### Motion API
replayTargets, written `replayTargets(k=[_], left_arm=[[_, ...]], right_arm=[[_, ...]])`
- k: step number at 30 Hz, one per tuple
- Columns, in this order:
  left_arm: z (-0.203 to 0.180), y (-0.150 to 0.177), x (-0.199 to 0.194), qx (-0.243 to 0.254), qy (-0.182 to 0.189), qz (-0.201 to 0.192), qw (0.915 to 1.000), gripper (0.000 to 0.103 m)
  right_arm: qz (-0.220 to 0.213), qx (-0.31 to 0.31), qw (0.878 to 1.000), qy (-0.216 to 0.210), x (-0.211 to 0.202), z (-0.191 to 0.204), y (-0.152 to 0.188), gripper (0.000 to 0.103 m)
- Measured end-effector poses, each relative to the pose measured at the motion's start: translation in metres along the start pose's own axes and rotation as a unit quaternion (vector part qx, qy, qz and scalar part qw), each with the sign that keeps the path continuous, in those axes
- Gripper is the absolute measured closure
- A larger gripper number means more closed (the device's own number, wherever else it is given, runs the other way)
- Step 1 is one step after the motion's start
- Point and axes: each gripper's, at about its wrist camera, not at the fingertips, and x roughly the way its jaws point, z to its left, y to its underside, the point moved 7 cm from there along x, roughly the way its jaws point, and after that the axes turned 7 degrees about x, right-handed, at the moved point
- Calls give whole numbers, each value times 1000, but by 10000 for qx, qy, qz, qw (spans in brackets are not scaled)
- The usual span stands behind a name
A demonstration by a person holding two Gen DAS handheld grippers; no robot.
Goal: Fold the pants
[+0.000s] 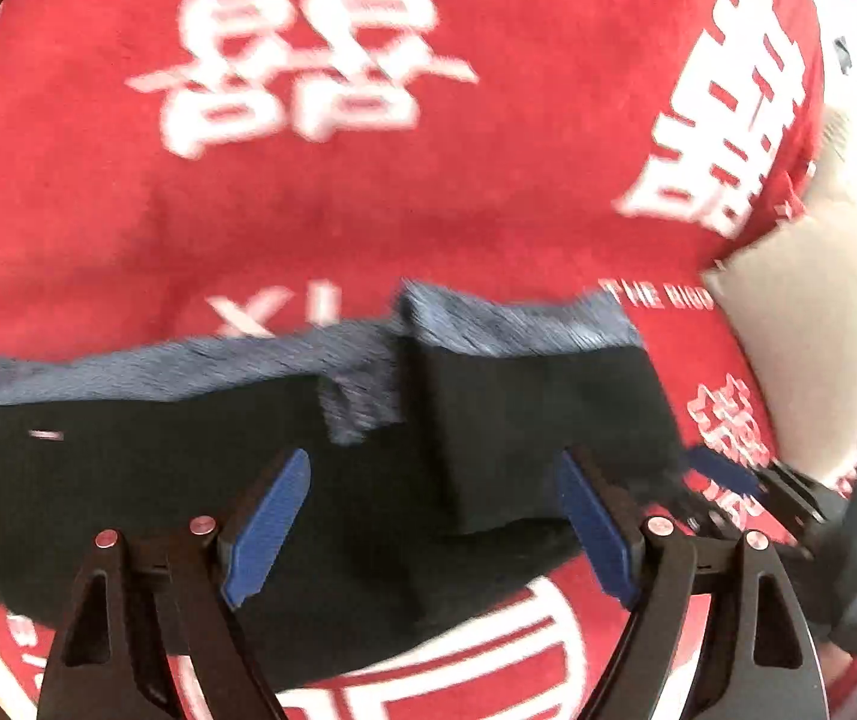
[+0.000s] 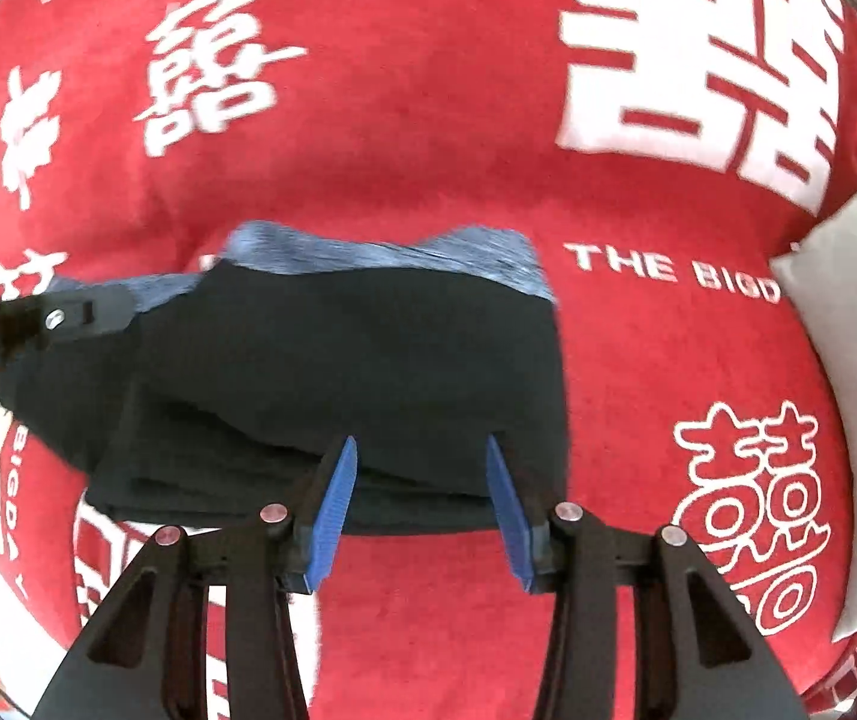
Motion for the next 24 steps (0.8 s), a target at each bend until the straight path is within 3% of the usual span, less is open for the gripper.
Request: replayTargets(k=[4, 6, 11, 12, 14, 16, 21, 24], left_arm=[[-5, 4, 21, -171, 275, 270, 9991, 19], [-7, 5, 21, -214, 377, 255, 9987, 29], [-15, 5, 28, -126, 497, 423, 9978, 30], [-17, 5, 32, -115, 530, 449, 9975, 34], [-22, 5, 39, -57, 582, 525, 9969, 84], [-27, 6, 41, 11, 611, 552, 9966, 98], [-46, 0, 9, 148, 934, 148, 9954, 98], [-43, 3, -6, 231, 860, 70, 9960, 98]], right_arm=[[54, 164, 9999, 3, 5, -12, -2, 54], [36, 242, 9997, -35, 2, -17, 0, 54], [70, 409, 9991, -109, 1, -25, 0, 54], [64, 437, 9990, -117, 1, -26, 0, 54], [83, 462, 9988, -141, 0, -27, -1, 54], [122, 475, 9986, -178, 1, -25, -2, 54], [191, 576, 9979, -224, -2, -30, -2, 54], [195, 574, 9979, -215, -12, -32, -5, 54]])
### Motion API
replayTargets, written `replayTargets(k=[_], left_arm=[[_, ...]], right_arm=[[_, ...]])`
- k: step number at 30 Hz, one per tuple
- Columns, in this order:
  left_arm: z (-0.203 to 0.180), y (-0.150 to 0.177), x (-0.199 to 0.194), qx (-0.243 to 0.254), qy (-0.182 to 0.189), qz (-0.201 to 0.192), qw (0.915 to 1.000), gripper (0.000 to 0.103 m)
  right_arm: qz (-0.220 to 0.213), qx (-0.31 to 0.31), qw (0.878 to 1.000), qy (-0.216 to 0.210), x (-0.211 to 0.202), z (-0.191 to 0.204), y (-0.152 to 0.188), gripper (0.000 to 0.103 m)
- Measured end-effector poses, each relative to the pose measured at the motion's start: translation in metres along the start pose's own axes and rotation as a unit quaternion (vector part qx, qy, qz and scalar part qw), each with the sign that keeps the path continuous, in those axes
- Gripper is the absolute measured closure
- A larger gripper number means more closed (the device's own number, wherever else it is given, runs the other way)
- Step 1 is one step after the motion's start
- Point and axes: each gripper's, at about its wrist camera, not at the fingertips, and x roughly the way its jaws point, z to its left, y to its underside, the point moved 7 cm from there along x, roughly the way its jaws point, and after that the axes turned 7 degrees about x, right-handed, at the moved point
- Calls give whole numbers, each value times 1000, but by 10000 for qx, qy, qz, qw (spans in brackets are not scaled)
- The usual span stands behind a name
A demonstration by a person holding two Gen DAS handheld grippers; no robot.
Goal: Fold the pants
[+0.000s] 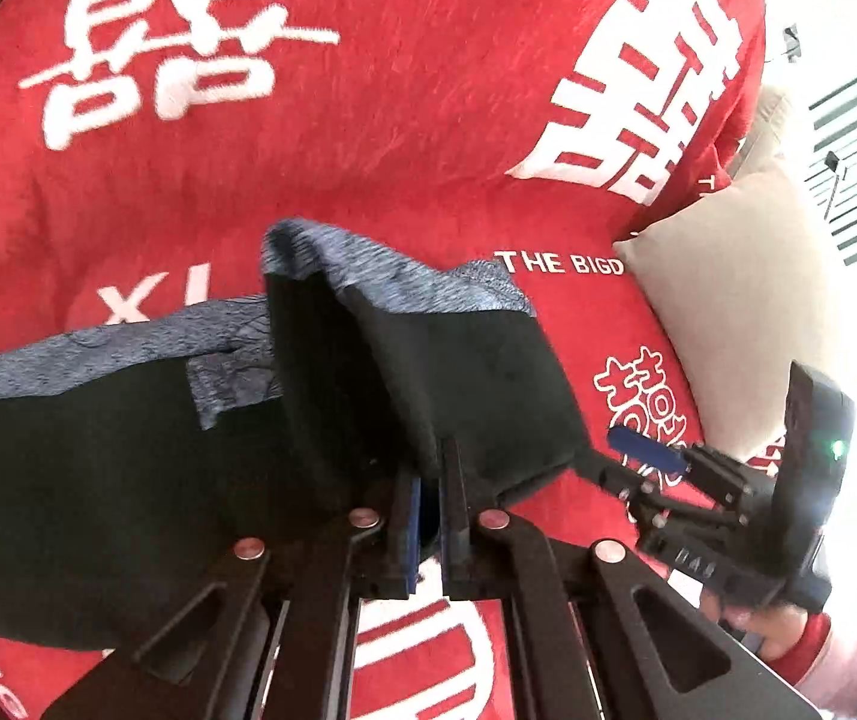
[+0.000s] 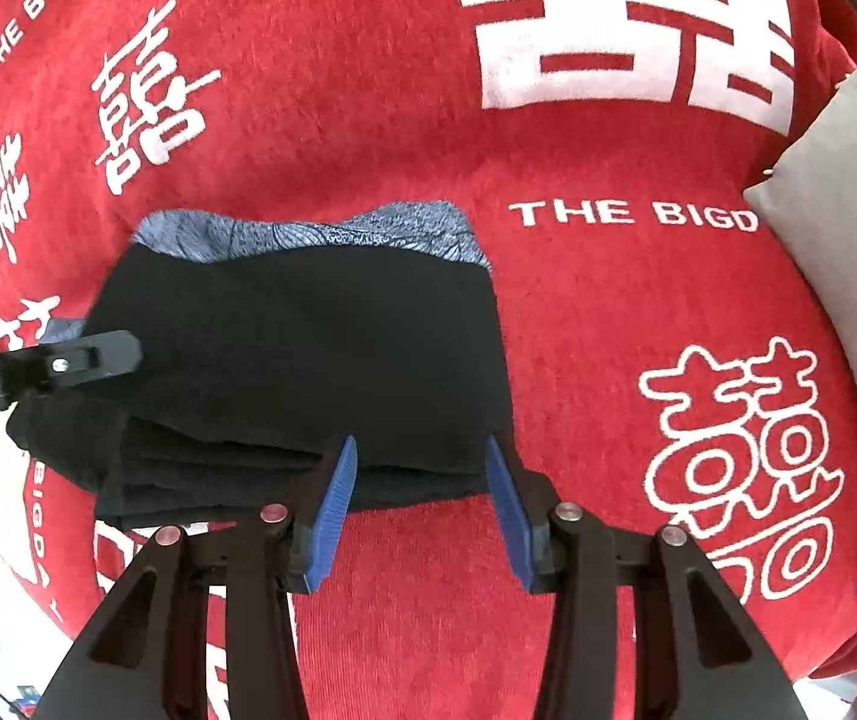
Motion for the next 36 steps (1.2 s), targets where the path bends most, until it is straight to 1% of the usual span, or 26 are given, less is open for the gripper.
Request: replayTargets(k=[2, 4, 6, 8, 9, 12, 13, 16, 21, 23, 25, 27, 29, 31, 33, 36], left_arm=[[13, 15, 5, -76, -123, 158, 9998, 98], [30, 39, 22, -292, -228, 442, 9983, 98], [41, 57, 36, -444, -299, 583, 9969, 98], [43, 66, 40, -521, -271, 472, 9972, 98], [41, 67, 40, -512, -315, 397, 9974, 98], [40, 69, 37, -545, -391, 343, 9972, 98], [39, 68, 35, -565, -455, 355, 9967, 98], [37, 60, 16, -501, -693, 219, 9961, 97], [38, 35, -12, -381, -931, -10, 9949, 97], [36, 21, -18, -334, -941, -109, 9949, 97], [38, 12, -25, -389, -942, -218, 9945, 97], [42, 15, -25, -465, -1021, -184, 9935, 97], [51, 28, -18, -640, -1148, 41, 9913, 97], [54, 35, -14, -752, -1137, 155, 9905, 97], [48, 27, -11, -668, -1136, 57, 9913, 97], [34, -3, 3, -527, -1026, -138, 9932, 97]], right_arm=[[-8, -72, 10000, 22, -7, 1, -1, 54], [41, -132, 9999, 28, -8, 3, 1, 54], [127, -195, 9997, 25, -4, 6, 5, 54], [199, -256, 9995, 27, 1, 8, 10, 54], [236, -261, 9994, 14, 4, 8, 13, 54], [331, -258, 9991, -6, 11, 8, 20, 54], [360, -251, 9990, -13, 11, 8, 20, 54], [334, -205, 9992, -115, 3, 6, 12, 54], [246, 1, 9988, -416, -7, -3, -23, 54], [192, 181, 9986, -451, -5, -13, -43, 54], [190, 326, 9981, -483, 1, -19, -60, 54], [222, 426, 9973, -554, 9, -25, -76, 54], [283, 484, 9966, -603, 16, -25, -84, 54], [320, 551, 9960, -630, 24, -28, -92, 54], [321, 647, 9957, -586, 31, -35, -101, 54], [394, 801, 9939, -654, 47, -41, -115, 54]])
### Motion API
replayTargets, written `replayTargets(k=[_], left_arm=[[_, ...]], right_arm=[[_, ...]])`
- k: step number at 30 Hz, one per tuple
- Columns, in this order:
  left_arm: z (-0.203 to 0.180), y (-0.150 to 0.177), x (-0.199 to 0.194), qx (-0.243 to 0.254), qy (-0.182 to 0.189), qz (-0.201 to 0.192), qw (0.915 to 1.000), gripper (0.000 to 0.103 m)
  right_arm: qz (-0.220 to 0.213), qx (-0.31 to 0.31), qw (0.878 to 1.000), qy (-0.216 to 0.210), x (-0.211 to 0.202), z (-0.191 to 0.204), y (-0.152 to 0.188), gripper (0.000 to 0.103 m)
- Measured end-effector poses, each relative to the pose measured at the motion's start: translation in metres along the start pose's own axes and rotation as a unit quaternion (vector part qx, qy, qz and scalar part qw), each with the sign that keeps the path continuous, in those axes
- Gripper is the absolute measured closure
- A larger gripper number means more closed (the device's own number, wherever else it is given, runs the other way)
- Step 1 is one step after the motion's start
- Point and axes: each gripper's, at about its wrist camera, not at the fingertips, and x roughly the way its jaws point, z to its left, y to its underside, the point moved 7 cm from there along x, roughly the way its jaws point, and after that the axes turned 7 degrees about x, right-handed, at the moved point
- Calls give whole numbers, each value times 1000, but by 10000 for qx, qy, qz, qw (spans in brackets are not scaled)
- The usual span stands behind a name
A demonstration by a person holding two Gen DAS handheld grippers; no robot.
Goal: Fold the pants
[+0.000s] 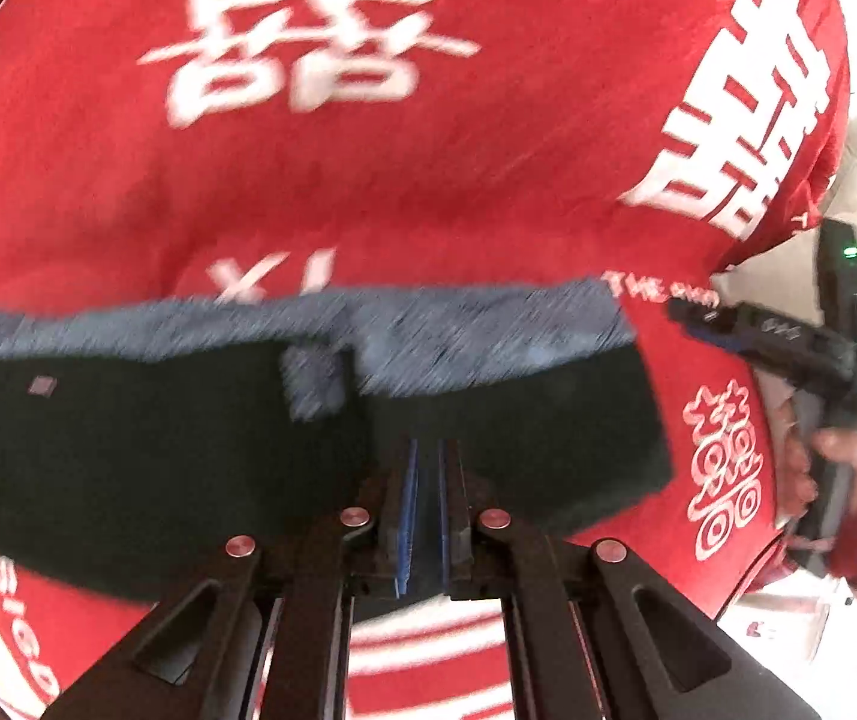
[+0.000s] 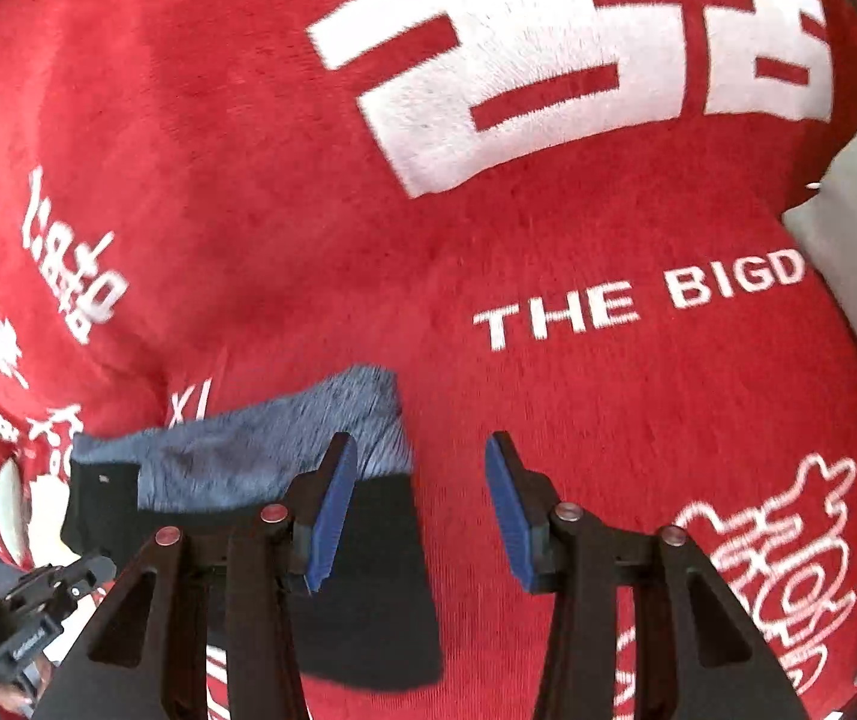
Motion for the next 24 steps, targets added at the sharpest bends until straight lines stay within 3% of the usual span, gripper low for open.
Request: replayTargets(k=[5, 8, 11, 14, 16, 22, 24], left_arm=[[-21, -26, 47, 182, -99, 76, 9998, 97], [-12, -13, 69, 145, -296, 346, 9989, 97], [8, 12, 75, -95, -298, 561, 9979, 98], [10, 20, 72, -25, -295, 470, 9985, 98], [10, 21, 72, -19, -317, 444, 9985, 98], [9, 23, 73, 9, -314, 379, 9988, 97], [9, 22, 73, -6, -335, 417, 9986, 97]], right_arm=[[221, -400, 9988, 150, 31, 13, -9, 54], [659, -1005, 9925, 225, 56, 41, 17, 55], [434, -1576, 9860, 330, 52, 63, 30, 52], [385, -854, 9955, -172, 41, 46, 13, 52], [443, -480, 9975, -270, 42, 30, 1, 52], [1386, -138, 9833, -1169, 73, 31, -2, 53], [1480, -45, 9834, -1052, 83, 32, -1, 68]])
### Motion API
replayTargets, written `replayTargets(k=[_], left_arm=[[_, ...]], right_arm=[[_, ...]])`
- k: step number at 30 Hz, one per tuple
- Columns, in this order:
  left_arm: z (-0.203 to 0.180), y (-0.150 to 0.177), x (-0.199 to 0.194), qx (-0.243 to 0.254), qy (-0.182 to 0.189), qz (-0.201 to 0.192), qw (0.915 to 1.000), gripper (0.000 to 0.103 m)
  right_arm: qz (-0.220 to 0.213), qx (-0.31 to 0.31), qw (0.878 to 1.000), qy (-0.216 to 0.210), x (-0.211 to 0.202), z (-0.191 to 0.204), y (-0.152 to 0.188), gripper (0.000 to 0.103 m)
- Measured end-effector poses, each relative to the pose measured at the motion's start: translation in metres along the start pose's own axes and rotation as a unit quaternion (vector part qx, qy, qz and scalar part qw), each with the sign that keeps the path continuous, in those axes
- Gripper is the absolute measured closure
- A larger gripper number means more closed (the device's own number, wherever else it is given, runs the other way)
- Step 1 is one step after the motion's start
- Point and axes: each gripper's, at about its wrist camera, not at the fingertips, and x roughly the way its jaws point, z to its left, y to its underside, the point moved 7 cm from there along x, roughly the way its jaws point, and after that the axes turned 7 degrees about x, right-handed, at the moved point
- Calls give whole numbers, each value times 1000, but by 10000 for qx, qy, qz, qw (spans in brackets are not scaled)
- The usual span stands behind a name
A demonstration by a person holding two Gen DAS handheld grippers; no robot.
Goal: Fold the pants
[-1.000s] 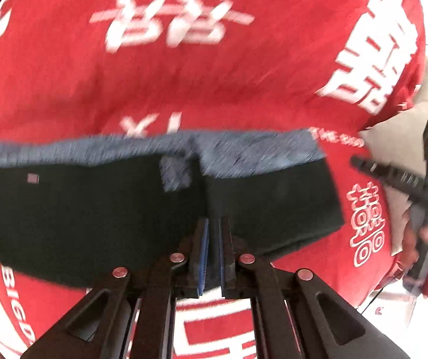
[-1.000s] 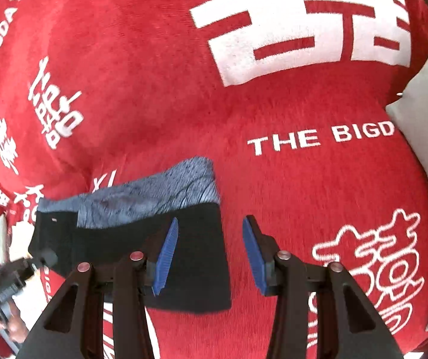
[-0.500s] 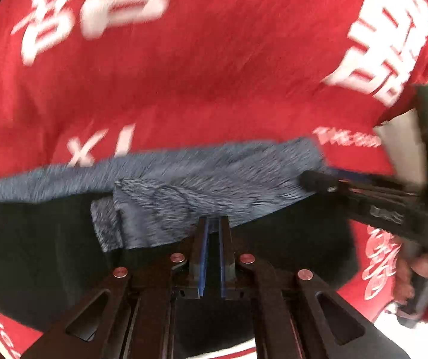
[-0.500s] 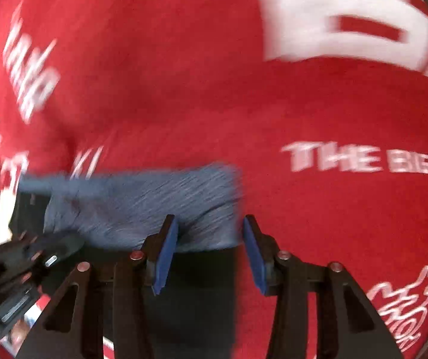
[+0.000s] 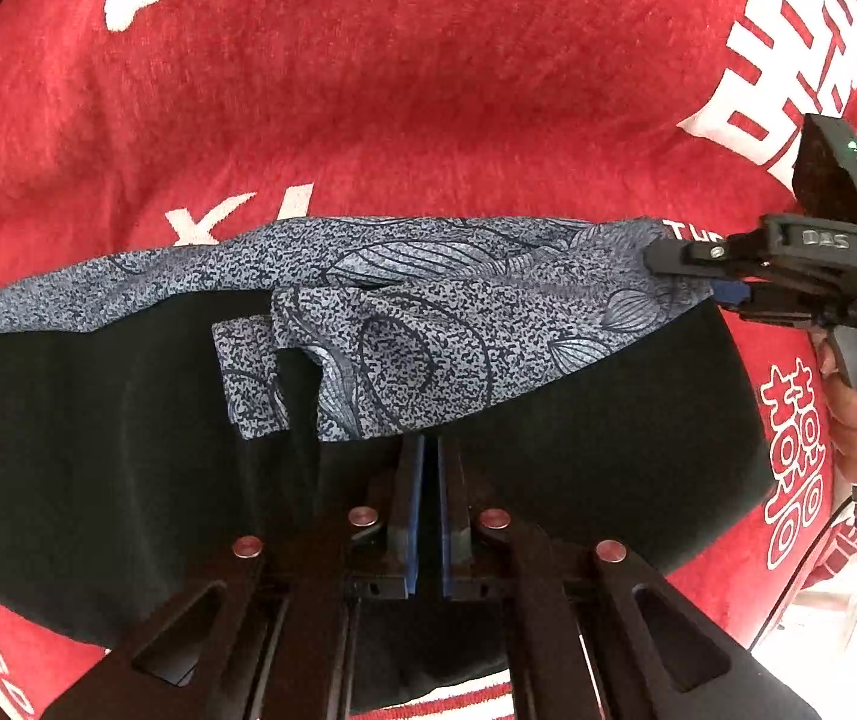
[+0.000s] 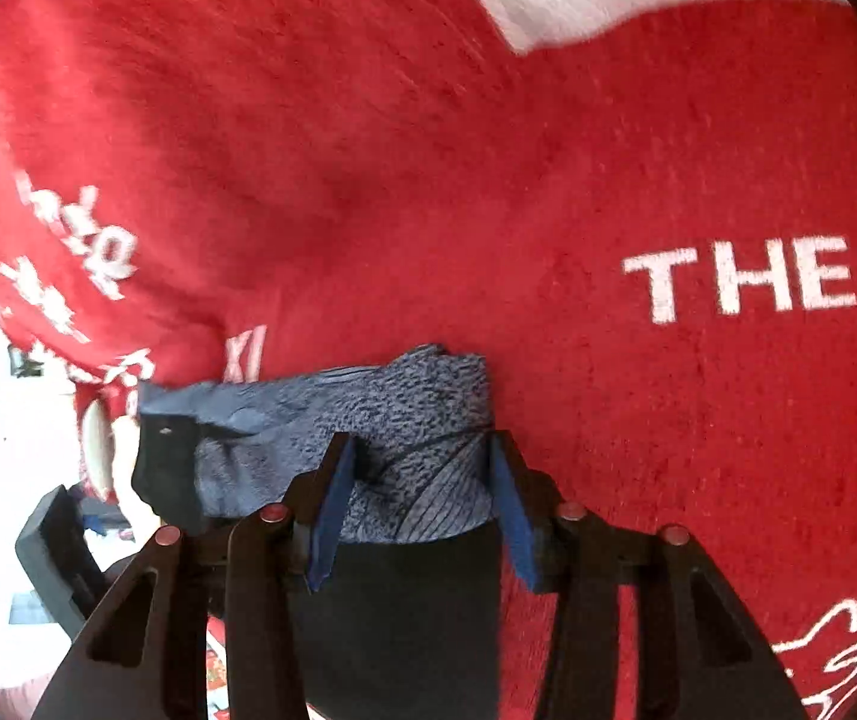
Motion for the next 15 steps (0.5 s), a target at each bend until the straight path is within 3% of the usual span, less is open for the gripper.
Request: replayTargets(k=[3, 7, 9, 12, 15], left_arm=[[0, -4, -3, -68, 52, 54, 9999, 97], [0, 0, 0, 48, 43, -67, 10000, 98], [1, 2, -3, 115, -13, -72, 9999, 98], [2, 2, -9, 96, -17, 38, 9999, 97], [5, -6, -27, 2, -26, -60, 10000, 97]], right_arm=[[-155, 16, 9998, 76, -9, -1, 4, 79], [-360, 397, 9983, 238, -7, -22, 14, 80], [-391, 585, 9974, 171, -6, -24, 13, 74], [-593, 271, 9973, 353, -26, -16, 18, 57], [-871, 111, 9946, 560, -56, -16, 34, 57]])
